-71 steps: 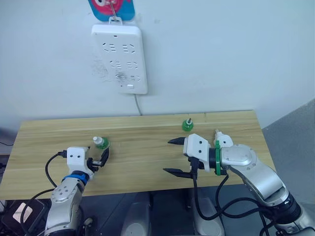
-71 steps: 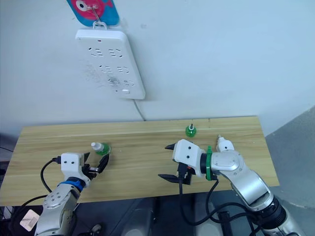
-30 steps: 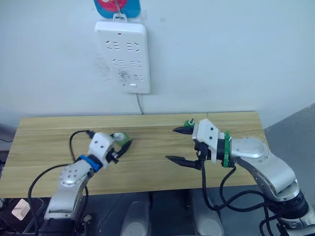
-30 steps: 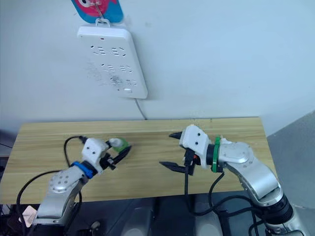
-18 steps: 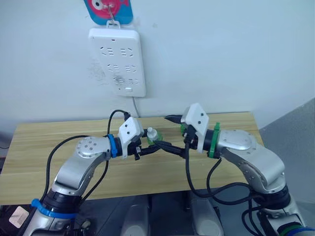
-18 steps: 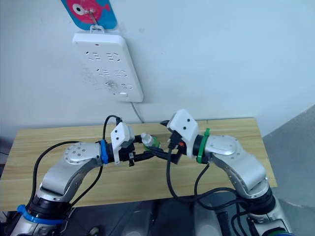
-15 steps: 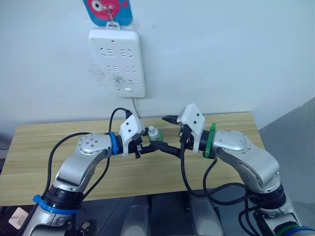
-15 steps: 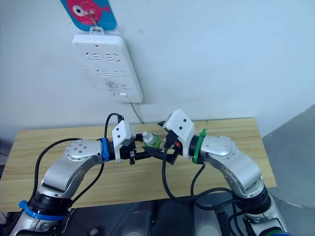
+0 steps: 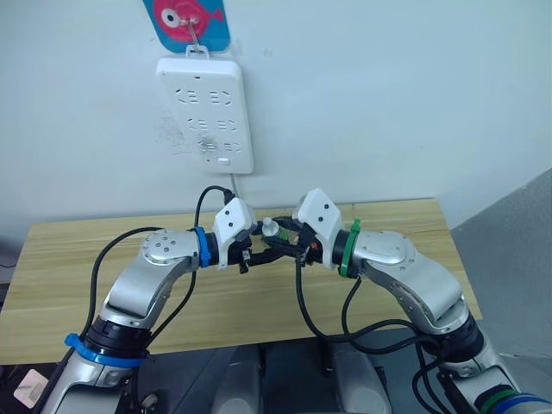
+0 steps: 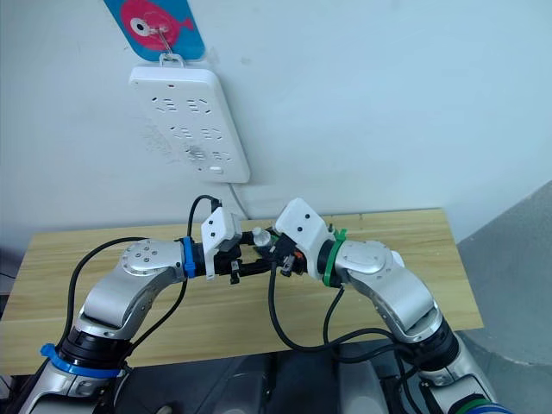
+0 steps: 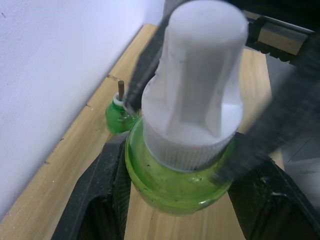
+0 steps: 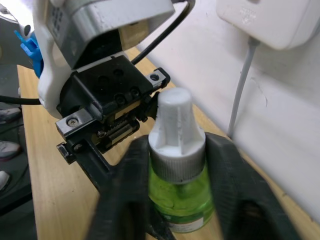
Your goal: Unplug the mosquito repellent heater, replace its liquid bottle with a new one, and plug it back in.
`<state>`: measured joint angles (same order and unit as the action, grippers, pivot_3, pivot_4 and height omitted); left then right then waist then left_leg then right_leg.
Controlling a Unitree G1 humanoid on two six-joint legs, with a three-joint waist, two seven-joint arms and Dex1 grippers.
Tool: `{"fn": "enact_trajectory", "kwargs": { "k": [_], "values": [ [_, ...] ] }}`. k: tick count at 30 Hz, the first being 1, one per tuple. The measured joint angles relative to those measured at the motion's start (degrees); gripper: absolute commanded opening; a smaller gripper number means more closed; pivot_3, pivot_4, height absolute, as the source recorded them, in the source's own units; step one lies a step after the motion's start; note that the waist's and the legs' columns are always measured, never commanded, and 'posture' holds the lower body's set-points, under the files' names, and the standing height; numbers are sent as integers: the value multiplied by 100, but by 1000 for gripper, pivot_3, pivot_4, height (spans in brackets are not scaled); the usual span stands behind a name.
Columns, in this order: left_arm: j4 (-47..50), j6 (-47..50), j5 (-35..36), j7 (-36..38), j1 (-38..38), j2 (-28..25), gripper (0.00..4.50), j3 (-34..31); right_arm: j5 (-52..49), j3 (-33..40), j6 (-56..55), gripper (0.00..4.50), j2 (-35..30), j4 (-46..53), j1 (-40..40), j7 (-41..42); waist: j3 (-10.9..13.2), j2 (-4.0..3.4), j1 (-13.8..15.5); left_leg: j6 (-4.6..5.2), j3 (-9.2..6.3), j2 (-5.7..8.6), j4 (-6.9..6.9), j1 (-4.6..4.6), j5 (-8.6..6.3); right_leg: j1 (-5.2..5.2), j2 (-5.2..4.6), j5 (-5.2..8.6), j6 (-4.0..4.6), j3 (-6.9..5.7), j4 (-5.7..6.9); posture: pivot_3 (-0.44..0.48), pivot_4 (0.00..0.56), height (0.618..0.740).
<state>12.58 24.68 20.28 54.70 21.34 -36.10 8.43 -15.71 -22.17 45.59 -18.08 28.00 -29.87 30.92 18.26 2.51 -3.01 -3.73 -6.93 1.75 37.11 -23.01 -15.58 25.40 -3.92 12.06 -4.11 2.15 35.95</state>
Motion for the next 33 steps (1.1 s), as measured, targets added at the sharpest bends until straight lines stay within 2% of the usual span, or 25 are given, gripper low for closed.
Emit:
{"fn": "enact_trajectory", "kwargs": {
  "k": [5,7,12,17,27,31,33],
  "values": [
    [-1,-4,29,37,6,20,2255,-74,52,3,-147,1062,12,-41,0,35,-65,-5,-12,-2,1,0,1,2,3,0,1,-1,1,0,6,-97,205,740],
    [-13,-84,55,73,-45,43,3001,-133,48,9,-196,1062,12,-41,0,68,-97,-5,-18,-2,2,0,2,3,4,0,1,-1,1,1,6,-97,205,740],
    [-412,-508,-58,195,-235,32,4495,-149,-27,115,-270,1062,-6,-65,13,186,-137,-5,-22,0,6,0,9,6,4,0,2,-3,5,5,13,-102,199,740],
    [-699,-531,180,287,-327,186,4500,-371,-210,346,-254,1062,-29,-65,24,284,-140,-3,-23,2,5,0,35,5,4,-2,3,-6,8,6,31,-105,198,740],
    [-526,-306,680,343,-305,501,4500,-538,-461,505,-76,1062,-38,51,137,275,-198,-12,-27,23,10,-11,92,15,-7,-2,25,-7,11,18,100,-114,194,740],
    [-463,-212,763,342,-244,581,3597,-536,-481,510,-40,1062,-31,93,136,271,-232,-18,-28,22,12,-13,93,15,-7,-2,28,-7,12,21,98,-116,194,740],
    [-408,-148,770,352,-244,590,2908,-519,-487,510,-16,1062,-31,93,136,270,-233,-19,-30,22,13,-13,93,15,-7,-2,28,-7,12,22,99,-117,195,740]
  ]
}}
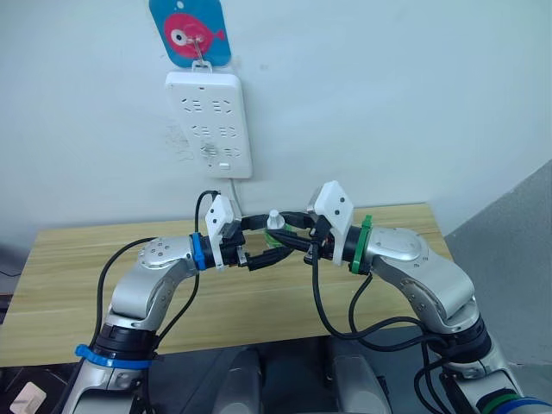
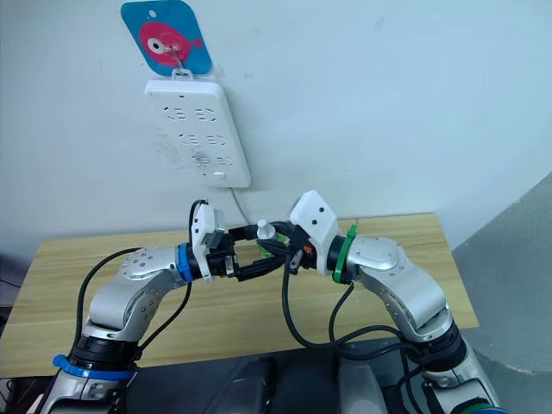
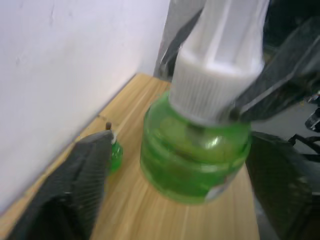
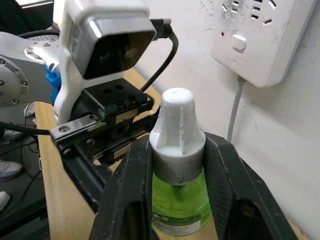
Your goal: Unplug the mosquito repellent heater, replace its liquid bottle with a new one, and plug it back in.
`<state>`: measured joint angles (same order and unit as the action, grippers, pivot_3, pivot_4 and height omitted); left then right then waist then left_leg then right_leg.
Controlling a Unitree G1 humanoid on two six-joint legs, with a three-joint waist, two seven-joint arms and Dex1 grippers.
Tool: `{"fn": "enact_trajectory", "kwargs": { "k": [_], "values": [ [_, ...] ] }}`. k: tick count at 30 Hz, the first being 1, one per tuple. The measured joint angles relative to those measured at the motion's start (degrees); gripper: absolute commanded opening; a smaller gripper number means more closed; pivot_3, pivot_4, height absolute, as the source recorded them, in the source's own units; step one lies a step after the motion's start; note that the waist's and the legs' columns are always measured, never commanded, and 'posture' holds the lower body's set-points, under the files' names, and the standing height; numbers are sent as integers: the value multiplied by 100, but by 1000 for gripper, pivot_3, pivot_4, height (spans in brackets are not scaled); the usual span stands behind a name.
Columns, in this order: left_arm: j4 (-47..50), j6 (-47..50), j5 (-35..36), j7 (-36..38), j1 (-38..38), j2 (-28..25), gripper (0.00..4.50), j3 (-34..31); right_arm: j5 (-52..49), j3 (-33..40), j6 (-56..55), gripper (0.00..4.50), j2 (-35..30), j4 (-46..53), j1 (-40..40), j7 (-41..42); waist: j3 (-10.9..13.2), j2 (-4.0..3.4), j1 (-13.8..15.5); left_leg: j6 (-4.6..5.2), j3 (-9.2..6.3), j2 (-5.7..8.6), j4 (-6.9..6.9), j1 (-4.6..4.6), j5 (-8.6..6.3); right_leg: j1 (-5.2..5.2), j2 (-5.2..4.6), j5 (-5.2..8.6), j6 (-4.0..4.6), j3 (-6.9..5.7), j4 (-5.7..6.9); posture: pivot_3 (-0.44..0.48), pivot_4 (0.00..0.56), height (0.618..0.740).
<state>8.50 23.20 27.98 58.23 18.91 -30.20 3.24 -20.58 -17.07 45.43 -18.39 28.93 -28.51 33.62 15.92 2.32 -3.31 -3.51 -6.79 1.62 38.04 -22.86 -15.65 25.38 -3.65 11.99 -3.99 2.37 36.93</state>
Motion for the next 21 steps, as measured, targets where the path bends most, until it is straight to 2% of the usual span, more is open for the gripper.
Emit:
{"fn": "enact_trajectory", "kwargs": {
  "k": [2,10,13,15,18,20,21],
  "values": [
    [16,10,2,14,0,19,2330,27,-6,2,6,1062,2,0,-1,-7,-1,-1,0,0,0,0,0,0,0,0,0,0,0,0,0,-117,195,740],
    [27,-17,-30,65,2,-3,2310,82,-52,5,5,1062,-71,0,-4,66,-9,-2,0,0,1,0,1,0,0,0,0,-1,1,1,1,-108,199,740],
    [166,-231,-196,384,-22,-281,2310,271,-279,-14,-398,1062,-552,-385,-214,1121,-9,-2,-3,2,9,1,6,2,-1,-4,1,-1,1,4,-1,-106,200,740],
    [260,-440,-317,646,-1,-461,2310,400,-336,-183,-983,1062,-891,-1095,-720,2319,-10,-3,-14,3,15,-3,4,14,-1,-11,4,-1,1,6,-1,-84,202,740],
    [269,-497,-340,767,63,-490,2310,429,-308,-328,-1358,1062,-963,-1677,-1173,3063,-10,-4,-17,3,12,-17,4,12,-1,-8,17,-1,2,5,1,-71,202,740],
    [278,-496,-344,771,117,-489,2310,432,-291,-324,-1397,1062,-969,-1752,-1263,3178,-10,-4,-10,2,9,-19,4,9,-1,-7,18,-1,3,4,1,-74,201,740],
    [304,-488,-346,768,134,-486,2310,440,-293,-300,-1389,1412,-990,-1719,-1264,3203,-10,-4,-8,0,9,-18,5,6,0,-6,18,-1,3,4,-2,-75,203,740]
  ]
}}
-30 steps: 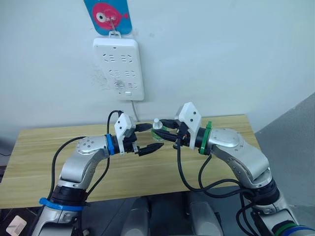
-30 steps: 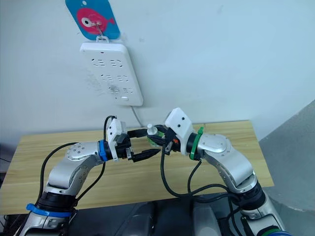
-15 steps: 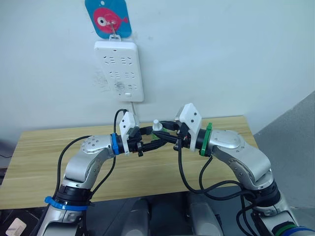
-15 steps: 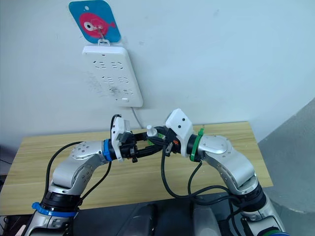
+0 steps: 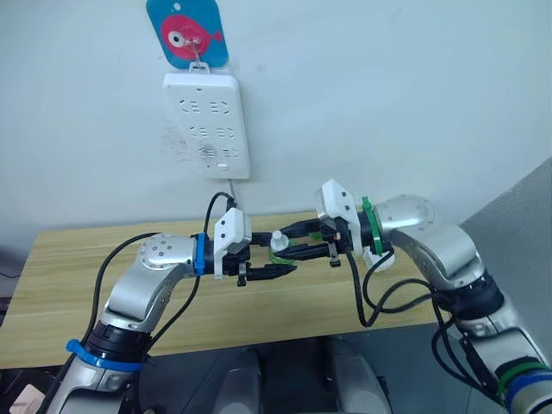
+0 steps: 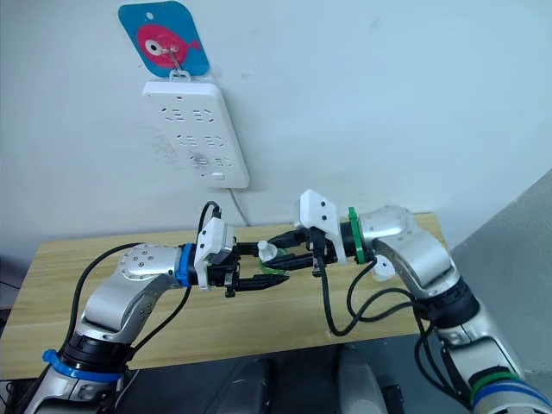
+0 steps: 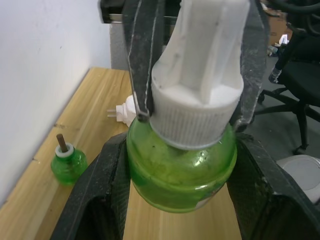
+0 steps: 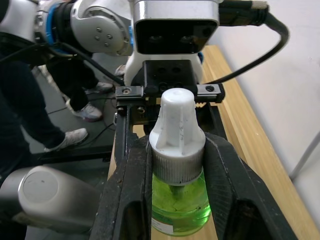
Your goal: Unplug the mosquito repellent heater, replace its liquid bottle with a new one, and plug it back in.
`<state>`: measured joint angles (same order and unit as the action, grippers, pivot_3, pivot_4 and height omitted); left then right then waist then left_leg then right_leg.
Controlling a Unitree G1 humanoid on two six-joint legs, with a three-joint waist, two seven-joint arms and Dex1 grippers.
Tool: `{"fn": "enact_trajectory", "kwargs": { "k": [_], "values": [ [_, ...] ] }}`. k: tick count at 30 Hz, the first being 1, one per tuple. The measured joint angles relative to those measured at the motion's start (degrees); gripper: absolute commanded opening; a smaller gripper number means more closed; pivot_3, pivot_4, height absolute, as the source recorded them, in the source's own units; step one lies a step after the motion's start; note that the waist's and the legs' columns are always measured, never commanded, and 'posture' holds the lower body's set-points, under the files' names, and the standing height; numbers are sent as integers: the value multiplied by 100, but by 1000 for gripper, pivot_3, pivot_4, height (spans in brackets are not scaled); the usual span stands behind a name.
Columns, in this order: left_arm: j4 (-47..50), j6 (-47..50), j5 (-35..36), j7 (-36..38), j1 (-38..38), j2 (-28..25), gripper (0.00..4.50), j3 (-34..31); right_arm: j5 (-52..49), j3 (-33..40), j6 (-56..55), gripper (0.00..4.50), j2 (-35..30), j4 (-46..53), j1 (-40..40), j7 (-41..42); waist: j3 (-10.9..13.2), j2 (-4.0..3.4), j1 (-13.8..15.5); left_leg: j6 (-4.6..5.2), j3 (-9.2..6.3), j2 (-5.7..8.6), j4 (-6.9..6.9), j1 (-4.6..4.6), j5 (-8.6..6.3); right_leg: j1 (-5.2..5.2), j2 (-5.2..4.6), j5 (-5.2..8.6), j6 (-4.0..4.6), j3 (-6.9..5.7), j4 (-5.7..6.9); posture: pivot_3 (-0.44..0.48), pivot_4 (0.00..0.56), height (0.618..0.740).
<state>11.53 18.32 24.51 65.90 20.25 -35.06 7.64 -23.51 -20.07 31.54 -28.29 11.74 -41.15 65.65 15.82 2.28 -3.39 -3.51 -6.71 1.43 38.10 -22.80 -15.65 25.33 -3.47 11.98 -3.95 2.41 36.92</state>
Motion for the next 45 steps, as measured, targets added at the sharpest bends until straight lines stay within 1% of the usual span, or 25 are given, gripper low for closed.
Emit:
{"fn": "enact_trajectory", "kwargs": {
  "k": [4,6,7,8,10,12,14,17,20,22,24,30,31,32,35,37,39,41,42,44,45],
  "values": [
    [129,34,-5,-116,1,43,2310,17,-104,201,137,2774,-56,498,327,-166,-1,1,10,0,2,1,2,-2,0,2,-2,0,0,3,2,-91,198,740],
    [136,37,-33,-272,-4,64,2310,2,-214,406,240,3467,-192,834,525,-315,-1,0,13,1,1,1,6,-1,0,1,-2,-1,2,4,6,-91,198,740],
    [130,39,-43,-327,-7,85,2310,-17,-241,500,278,3467,-260,939,588,-370,-1,0,15,1,1,2,7,-1,0,1,-2,-2,3,3,6,-101,200,740],
    [113,43,-69,-486,-7,150,2310,-64,-237,756,331,3982,-413,1222,774,-588,-4,0,28,1,0,2,9,-1,-1,0,-2,-2,3,3,6,-105,198,740],
    [98,45,-103,-672,2,214,2310,-88,-202,1010,416,4455,-460,1617,1102,-995,-12,0,27,1,0,2,7,0,-1,0,-1,-2,3,3,6,-105,198,740],
    [76,45,-171,-849,7,317,2310,-92,-90,1017,586,4481,-349,2139,1613,-1595,-20,-2,14,0,3,0,6,-1,0,3,-1,-2,3,4,6,-118,204,740],
    [35,46,-202,-969,5,398,2310,-88,108,870,722,4481,-11,2482,1989,-2244,-24,-4,5,1,9,1,8,1,0,4,-1,-2,3,10,13,-118,204,740],
    [19,52,-211,-1058,-8,477,2310,-76,558,476,781,4481,503,2662,2169,-3094,-40,-12,-28,0,15,-2,8,6,0,4,1,-4,6,14,17,-125,204,740],
    [20,54,-210,-1090,-85,498,2310,-74,880,296,782,4481,872,2600,2112,-3639,-58,-14,-45,0,15,-1,8,6,0,4,1,-4,6,14,14,-120,200,740],
    [20,60,-210,-1122,-158,501,2310,-71,1034,188,773,4126,1050,2488,2040,-3864,-79,-16,-62,0,13,-1,6,5,0,4,1,-4,6,13,11,-112,198,740],
    [20,70,-210,-1136,-181,501,2310,-71,1102,106,763,3576,1087,2422,2038,-3930,-91,-17,-48,0,12,1,6,4,0,2,0,-4,6,13,8,-106,197,740],
    [100,131,-205,-1166,-206,501,2310,-72,1090,43,639,1357,1039,2374,2054,-3809,-118,-17,-44,2,13,-2,6,7,-1,1,3,-4,6,13,10,-92,197,740],
    [118,139,-204,-1168,-210,500,2310,-73,1082,33,622,1081,1034,2374,2055,-3776,-120,-17,-43,2,13,-2,6,7,-1,1,3,-4,6,13,10,-88,196,740],
    [137,150,-203,-1164,-224,500,2310,-73,1069,35,590,989,1003,2365,2054,-3716,-124,-18,-42,2,13,-1,6,7,-1,1,3,-4,6,13,9,-88,196,740],
    [201,253,-188,-1113,-273,477,2310,-66,928,64,415,991,777,2199,1947,-3320,-134,-17,-41,2,14,-1,6,8,-1,-1,3,-4,6,13,9,-88,199,740],
    [245,247,-178,-951,-295,359,2310,-33,748,77,131,991,476,1791,1591,-2619,-134,-17,-48,3,17,-2,6,14,-1,-5,4,-4,6,14,9,-81,198,740],
    [293,22,-215,-599,-309,69,2310,53,422,15,-333,991,91,955,870,-1288,-133,-18,-77,3,22,-5,3,27,-2,-14,8,-4,7,15,8,-71,193,740],
    [390,-159,-231,-384,-304,-33,2309,75,203,-7,-580,991,-62,491,427,-418,-138,-19,-74,4,14,-14,-3,29,-2,-19,16,-2,10,11,3,-62,189,740],
    [405,-188,-227,-325,-301,-42,2309,89,131,-9,-594,991,-88,356,316,-160,-139,-20,-69,4,14,-14,-4,28,-3,-18,17,-2,11,10,3,-61,189,740],
    [406,-214,-223,-233,-302,-42,2309,129,17,-6,-586,991,-119,268,272,82,-139,-20,-66,3,15,-13,-1,17,-2,-9,16,-2,11,12,3,-61,189,740],
    [406,-218,-221,-209,-303,-42,2309,143,-9,-5,-574,1341,-133,260,272,125,-139,-20,-65,3,16,-12,1,16,-2,-7,14,-2,12,14,4,-61,189,740]
  ]
}}
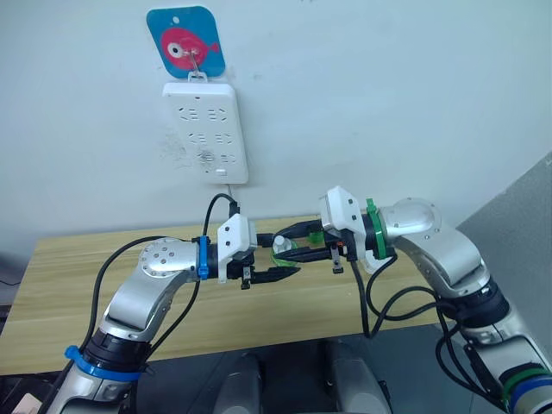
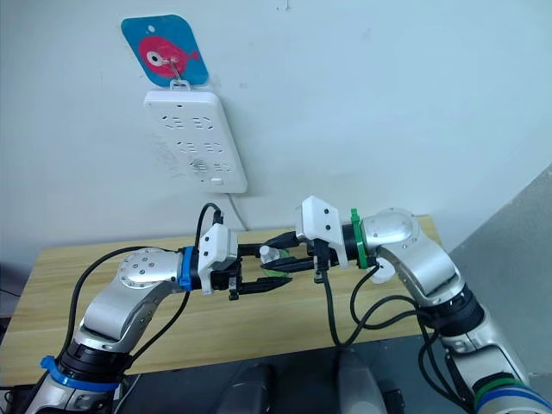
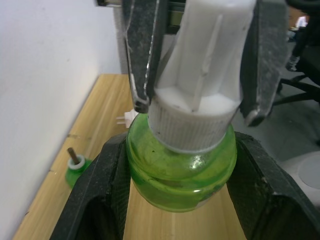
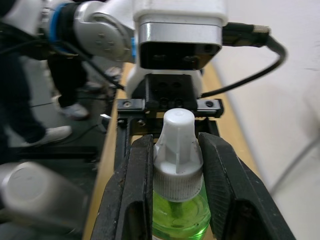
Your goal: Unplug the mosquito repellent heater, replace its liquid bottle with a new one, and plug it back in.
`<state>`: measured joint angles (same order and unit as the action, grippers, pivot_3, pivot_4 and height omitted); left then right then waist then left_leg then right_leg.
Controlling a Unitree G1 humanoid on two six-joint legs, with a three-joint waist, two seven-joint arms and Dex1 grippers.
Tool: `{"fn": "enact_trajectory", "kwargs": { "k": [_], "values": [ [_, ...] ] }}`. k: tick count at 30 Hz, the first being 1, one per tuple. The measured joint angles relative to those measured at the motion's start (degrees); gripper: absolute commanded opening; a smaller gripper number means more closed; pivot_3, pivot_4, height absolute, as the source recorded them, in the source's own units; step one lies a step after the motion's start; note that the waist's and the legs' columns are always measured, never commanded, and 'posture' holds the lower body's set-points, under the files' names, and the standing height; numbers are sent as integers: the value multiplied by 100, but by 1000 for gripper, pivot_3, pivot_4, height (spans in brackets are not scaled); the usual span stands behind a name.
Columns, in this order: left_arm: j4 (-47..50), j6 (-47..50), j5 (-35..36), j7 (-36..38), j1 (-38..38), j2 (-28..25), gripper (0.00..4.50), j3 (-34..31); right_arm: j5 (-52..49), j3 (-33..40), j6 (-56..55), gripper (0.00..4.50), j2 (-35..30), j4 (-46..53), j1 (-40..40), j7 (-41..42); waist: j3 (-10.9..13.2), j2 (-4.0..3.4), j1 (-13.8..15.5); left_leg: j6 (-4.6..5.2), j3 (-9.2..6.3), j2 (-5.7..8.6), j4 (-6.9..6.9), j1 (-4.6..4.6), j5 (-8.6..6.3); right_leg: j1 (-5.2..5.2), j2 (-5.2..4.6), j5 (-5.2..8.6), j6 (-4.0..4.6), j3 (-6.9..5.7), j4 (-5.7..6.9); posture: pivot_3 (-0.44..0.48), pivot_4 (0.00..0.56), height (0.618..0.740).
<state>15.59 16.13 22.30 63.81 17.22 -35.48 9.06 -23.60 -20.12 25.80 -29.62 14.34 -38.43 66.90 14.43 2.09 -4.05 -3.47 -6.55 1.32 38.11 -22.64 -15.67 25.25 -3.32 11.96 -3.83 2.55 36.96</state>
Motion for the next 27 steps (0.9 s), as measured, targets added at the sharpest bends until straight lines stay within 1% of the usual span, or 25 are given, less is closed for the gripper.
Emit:
{"fn": "enact_trajectory", "kwargs": {
  "k": [1,2,4,8,9,12,14,17,20,24,27],
  "values": [
    [6,-6,6,30,-1,0,2309,14,-51,15,56,1714,-19,8,0,41,0,0,2,0,0,0,2,1,0,0,0,0,0,1,2,-69,189,740],
    [6,-5,7,32,-5,-1,2309,14,-83,47,106,1940,-28,24,1,51,0,0,3,0,0,0,4,1,0,0,0,0,0,0,4,-71,188,740],
    [8,-4,6,-15,-49,-1,2309,10,-196,196,213,2604,-81,112,26,3,-1,-1,12,0,0,-1,4,4,0,-1,0,0,0,0,7,-76,188,740],
    [19,9,4,-124,-191,-2,2309,6,-280,688,368,4026,-372,600,310,-290,-1,-1,58,0,0,0,3,2,0,0,0,0,0,1,4,-86,186,740],
    [18,13,3,-163,-214,-3,2309,2,-282,779,406,4454,-433,759,447,-399,-2,0,68,1,0,-1,3,2,0,0,0,0,0,0,5,-88,185,740],
    [17,17,4,-202,-204,5,2309,0,-166,728,516,4500,-426,1242,905,-837,-13,-3,70,0,2,-1,4,3,0,0,0,0,0,1,10,-93,181,740],
    [14,22,4,-207,-179,30,2309,0,-15,587,608,4500,-299,1462,1114,-1159,-21,-3,67,0,3,-1,5,6,0,0,0,0,0,3,13,-95,178,740],
    [13,41,5,-192,-146,50,2309,1,268,296,731,4500,202,1612,1197,-1829,-45,-8,52,0,4,-3,4,6,0,1,2,0,0,3,14,-95,178,740],
    [13,55,5,-178,-126,46,2309,2,491,189,727,4500,480,1515,1134,-2207,-69,-11,44,-1,4,-1,4,5,0,0,1,0,1,5,10,-89,172,740],
    [8,63,3,-181,-127,25,2309,1,695,162,692,4500,583,1321,1041,-2366,-119,-15,68,0,3,0,3,5,0,-2,1,0,1,4,6,-85,171,740],
    [9,67,3,-187,-128,24,2309,1,708,137,633,4500,492,1254,1045,-2310,-132,-14,69,0,3,0,4,6,0,-2,2,0,1,4,7,-86,172,740]
  ]
}}
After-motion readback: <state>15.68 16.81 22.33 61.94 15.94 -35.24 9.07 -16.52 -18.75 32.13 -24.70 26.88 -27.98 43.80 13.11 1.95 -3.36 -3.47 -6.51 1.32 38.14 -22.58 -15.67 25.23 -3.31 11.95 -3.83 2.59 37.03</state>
